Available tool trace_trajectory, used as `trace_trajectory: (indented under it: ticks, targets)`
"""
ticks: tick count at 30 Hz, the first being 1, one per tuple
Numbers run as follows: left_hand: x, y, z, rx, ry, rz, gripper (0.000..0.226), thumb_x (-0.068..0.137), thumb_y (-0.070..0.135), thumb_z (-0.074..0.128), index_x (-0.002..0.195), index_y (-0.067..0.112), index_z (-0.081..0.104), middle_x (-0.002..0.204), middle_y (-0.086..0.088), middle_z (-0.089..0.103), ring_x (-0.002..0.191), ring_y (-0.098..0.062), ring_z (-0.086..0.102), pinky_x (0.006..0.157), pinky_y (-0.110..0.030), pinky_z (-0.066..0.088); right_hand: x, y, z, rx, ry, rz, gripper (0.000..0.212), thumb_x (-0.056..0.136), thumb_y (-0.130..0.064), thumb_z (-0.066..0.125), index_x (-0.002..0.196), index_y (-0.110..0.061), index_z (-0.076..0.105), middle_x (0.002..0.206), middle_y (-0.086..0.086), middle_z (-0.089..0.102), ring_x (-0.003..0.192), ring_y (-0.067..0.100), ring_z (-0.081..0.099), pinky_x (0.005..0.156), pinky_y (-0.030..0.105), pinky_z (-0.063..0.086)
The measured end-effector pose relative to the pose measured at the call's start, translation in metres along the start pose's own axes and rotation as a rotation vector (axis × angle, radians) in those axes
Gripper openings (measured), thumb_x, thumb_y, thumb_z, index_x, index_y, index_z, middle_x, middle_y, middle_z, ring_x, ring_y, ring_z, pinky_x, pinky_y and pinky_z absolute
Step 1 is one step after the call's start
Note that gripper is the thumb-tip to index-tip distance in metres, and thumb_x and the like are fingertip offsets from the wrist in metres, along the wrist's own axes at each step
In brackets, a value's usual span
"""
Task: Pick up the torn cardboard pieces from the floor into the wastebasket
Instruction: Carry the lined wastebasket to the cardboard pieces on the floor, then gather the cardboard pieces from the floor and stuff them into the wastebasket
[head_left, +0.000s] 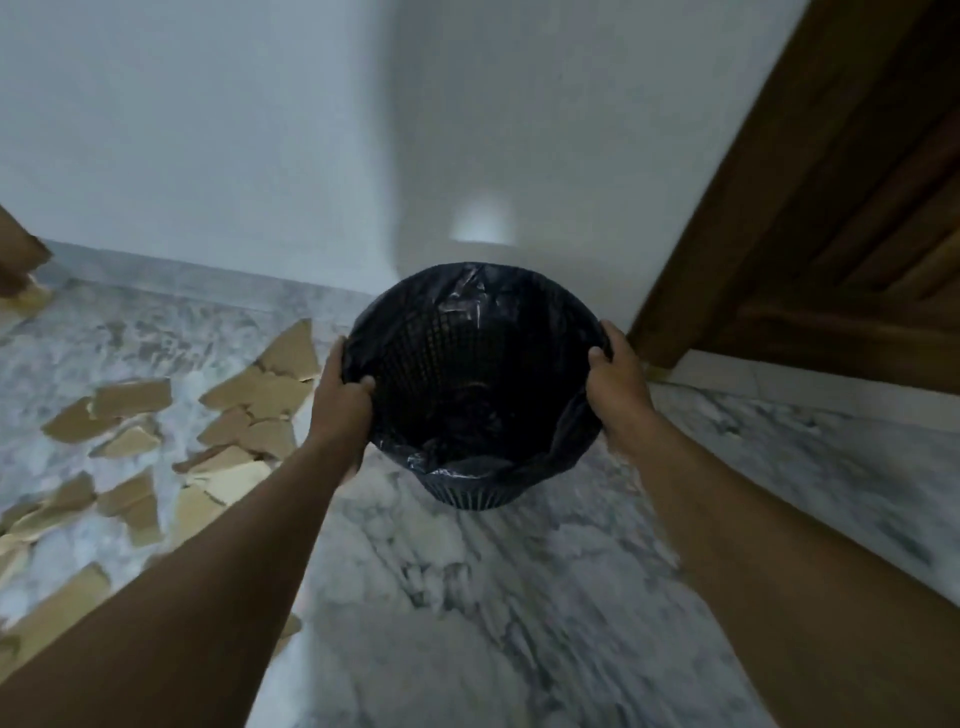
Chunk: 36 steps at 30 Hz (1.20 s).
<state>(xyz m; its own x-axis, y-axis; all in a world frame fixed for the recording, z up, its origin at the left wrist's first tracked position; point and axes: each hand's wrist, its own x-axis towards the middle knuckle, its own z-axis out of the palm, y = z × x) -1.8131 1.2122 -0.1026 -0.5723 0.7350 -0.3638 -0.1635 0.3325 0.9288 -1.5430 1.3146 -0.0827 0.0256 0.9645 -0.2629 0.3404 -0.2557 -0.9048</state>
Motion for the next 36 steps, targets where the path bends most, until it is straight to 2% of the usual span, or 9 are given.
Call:
trace_trajectory:
  ticks: [4,12,16,18,22,27,30,33,36]
  targets:
    - [0.02,-0.039,0.049,-0.008,-0.091,0.022,0.074,0.096,-0.005,0.036,0.156,0.038,0.03,0.153,0.0,0.043,0.134,-0.029,0.047,0.108,-0.052,0.045,0.025,0.054,-0.016,0.011,0.084,-0.01,0.049,0.111,-0.022,0.032,0.159,-0.032,0.029,0.164,0.0,0.029,0.148,0.024,0.032,0.122,0.037,0.027]
    - [0.04,-0.05,0.109,0.034,-0.283,0.103,0.071,0.095,-0.003,0.034,0.149,0.042,0.035,0.136,-0.009,0.054,0.109,-0.039,0.061,0.08,-0.067,0.056,0.05,0.1,-0.062,-0.042,0.117,-0.039,0.058,0.108,-0.026,0.041,0.162,-0.031,0.018,0.165,0.0,0.027,0.147,0.025,0.034,0.12,0.038,0.031]
    - [0.032,-0.052,0.109,0.115,-0.312,0.079,0.06,0.099,0.015,0.045,0.147,0.049,0.035,0.133,-0.003,0.057,0.103,-0.032,0.061,0.089,-0.063,0.053,0.046,0.091,-0.068,-0.204,0.113,0.009,0.066,0.107,-0.039,0.041,0.163,-0.026,0.01,0.167,0.004,0.023,0.149,0.03,0.03,0.121,0.041,0.028]
    - [0.028,-0.049,0.102,0.127,-0.328,0.052,0.061,0.098,0.032,0.054,0.152,0.049,0.03,0.147,-0.001,0.051,0.117,-0.032,0.057,0.09,-0.059,0.049,0.04,0.078,-0.061,-0.351,0.183,0.023,0.069,0.106,-0.043,0.037,0.163,-0.023,0.005,0.168,0.008,0.017,0.152,0.033,0.023,0.123,0.049,0.022]
    - [0.036,-0.039,0.072,0.08,-0.242,0.044,0.06,0.101,0.045,0.049,0.157,0.037,0.028,0.154,-0.003,0.041,0.123,-0.028,0.05,0.098,-0.051,0.044,0.022,0.032,-0.02,-0.523,0.299,-0.134,0.063,0.107,-0.038,0.033,0.162,-0.019,0.009,0.167,0.011,0.017,0.153,0.033,0.015,0.122,0.056,0.016]
    - [0.056,-0.053,-0.005,0.243,-0.082,0.138,0.048,0.106,0.038,0.038,0.152,0.026,0.041,0.156,-0.006,0.043,0.141,-0.03,0.042,0.116,-0.049,0.035,-0.007,-0.023,0.064,-0.53,0.179,-0.38,0.058,0.107,-0.033,0.036,0.16,-0.014,0.021,0.165,0.01,0.024,0.151,0.028,0.022,0.124,0.046,0.019]
    - [0.07,-0.067,-0.06,0.389,0.064,0.201,0.046,0.107,0.031,0.036,0.151,0.02,0.043,0.155,-0.01,0.045,0.14,-0.032,0.042,0.111,-0.04,0.034,-0.021,-0.047,0.126,-0.494,0.09,-0.472,0.053,0.108,-0.03,0.037,0.157,-0.013,0.027,0.163,0.011,0.028,0.147,0.028,0.03,0.117,0.039,0.026]
    - [0.093,-0.092,-0.11,0.52,0.212,0.208,0.047,0.107,0.035,0.038,0.151,0.021,0.042,0.151,-0.016,0.048,0.136,-0.038,0.045,0.107,-0.045,0.037,-0.021,-0.047,0.191,-0.514,0.02,-0.566,0.05,0.107,-0.028,0.038,0.155,-0.014,0.033,0.161,0.012,0.032,0.143,0.028,0.037,0.114,0.04,0.033]
    - [0.114,-0.136,-0.153,0.704,0.27,0.176,0.058,0.103,0.047,0.043,0.155,0.023,0.035,0.156,-0.019,0.039,0.145,-0.04,0.03,0.115,-0.055,0.028,-0.007,-0.015,0.257,-0.542,-0.084,-0.59,0.041,0.105,-0.021,0.036,0.143,-0.011,0.045,0.148,0.012,0.045,0.132,0.028,0.048,0.108,0.041,0.041]
